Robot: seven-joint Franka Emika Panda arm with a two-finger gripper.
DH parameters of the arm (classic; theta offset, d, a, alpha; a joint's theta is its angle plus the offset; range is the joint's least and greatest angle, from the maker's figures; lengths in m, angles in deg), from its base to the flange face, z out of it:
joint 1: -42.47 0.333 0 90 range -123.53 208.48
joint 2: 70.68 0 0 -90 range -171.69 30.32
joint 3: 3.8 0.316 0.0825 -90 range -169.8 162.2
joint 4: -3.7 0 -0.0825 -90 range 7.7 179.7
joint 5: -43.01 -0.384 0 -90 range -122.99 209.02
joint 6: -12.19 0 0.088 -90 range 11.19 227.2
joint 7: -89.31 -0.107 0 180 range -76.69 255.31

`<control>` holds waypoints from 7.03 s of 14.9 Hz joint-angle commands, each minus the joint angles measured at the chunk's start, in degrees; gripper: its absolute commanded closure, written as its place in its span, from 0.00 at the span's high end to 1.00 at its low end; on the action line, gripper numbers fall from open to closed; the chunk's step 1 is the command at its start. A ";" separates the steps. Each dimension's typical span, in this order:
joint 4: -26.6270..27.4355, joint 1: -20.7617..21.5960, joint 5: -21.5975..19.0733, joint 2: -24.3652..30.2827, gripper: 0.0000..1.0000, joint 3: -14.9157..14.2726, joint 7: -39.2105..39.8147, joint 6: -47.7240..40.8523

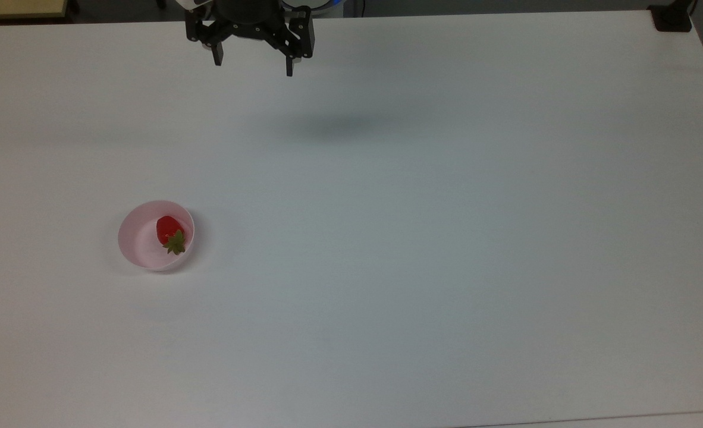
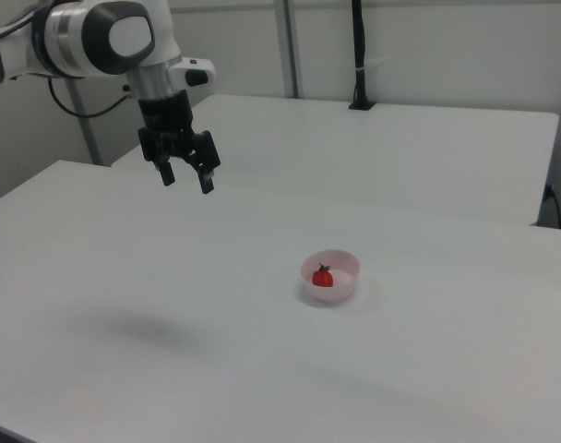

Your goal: Pick up strawberry from bowl

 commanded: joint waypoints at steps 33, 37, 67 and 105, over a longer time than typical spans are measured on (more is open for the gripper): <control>-5.52 -14.34 -2.64 -27.97 0.78 0.28 21.71 34.25; -5.52 -14.34 -2.47 -29.11 0.75 0.28 21.79 34.68; -5.17 -21.53 -1.77 -23.13 0.31 0.11 33.80 29.59; -2.97 1.48 1.31 -3.81 1.00 0.11 -8.09 0.16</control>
